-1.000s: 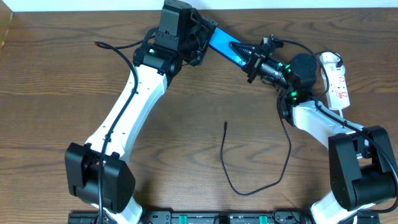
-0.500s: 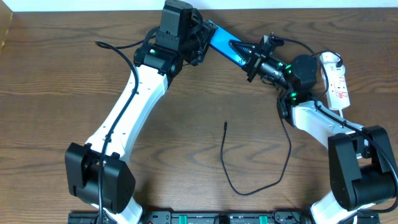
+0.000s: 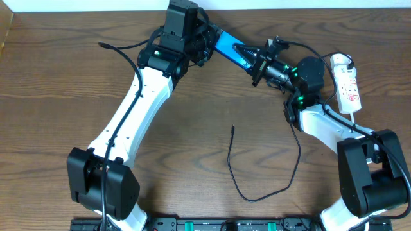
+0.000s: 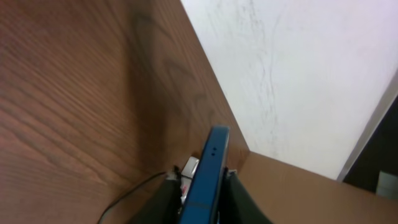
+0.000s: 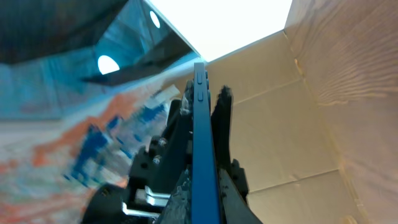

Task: Plug charger to phone and switch on socket
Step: 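Raise the phone with both grippers, tilting it toward the power strip, then open the right gripper to release the phone and pull it away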

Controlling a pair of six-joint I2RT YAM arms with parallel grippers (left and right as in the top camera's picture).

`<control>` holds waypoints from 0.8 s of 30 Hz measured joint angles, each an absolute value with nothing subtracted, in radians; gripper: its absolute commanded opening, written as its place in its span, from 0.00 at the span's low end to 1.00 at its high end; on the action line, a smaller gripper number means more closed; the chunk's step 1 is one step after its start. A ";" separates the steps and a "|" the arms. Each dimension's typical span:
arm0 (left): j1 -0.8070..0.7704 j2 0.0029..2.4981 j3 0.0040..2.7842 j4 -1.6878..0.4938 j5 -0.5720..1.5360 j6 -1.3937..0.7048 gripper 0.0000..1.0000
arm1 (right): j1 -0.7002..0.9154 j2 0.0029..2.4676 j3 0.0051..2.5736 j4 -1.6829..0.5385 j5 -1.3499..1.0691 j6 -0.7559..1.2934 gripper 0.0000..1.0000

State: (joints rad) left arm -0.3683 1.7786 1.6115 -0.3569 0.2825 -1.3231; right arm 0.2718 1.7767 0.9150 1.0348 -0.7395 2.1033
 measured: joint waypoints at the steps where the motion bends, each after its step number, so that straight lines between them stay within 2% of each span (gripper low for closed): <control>1: -0.368 1.779 1.612 -0.355 0.282 -1.322 0.10 | 0.271 1.777 0.915 1.034 -0.738 2.117 0.02; 7: -0.368 1.779 1.612 -0.345 0.286 -1.314 0.08 | 0.271 1.777 0.915 1.035 -0.729 2.145 0.01; 13: -0.368 1.779 1.612 -0.344 0.286 -1.313 0.07 | 0.272 1.777 0.915 1.036 -0.729 2.145 0.05; 24: -0.368 1.779 1.612 -0.367 0.278 -1.336 0.08 | 0.273 1.777 0.915 1.048 -0.742 2.088 0.25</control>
State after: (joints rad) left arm -0.3683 1.7786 1.6115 -0.3672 0.2779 -1.3357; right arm 0.2733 1.7767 0.9150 1.0481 -0.7418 2.0880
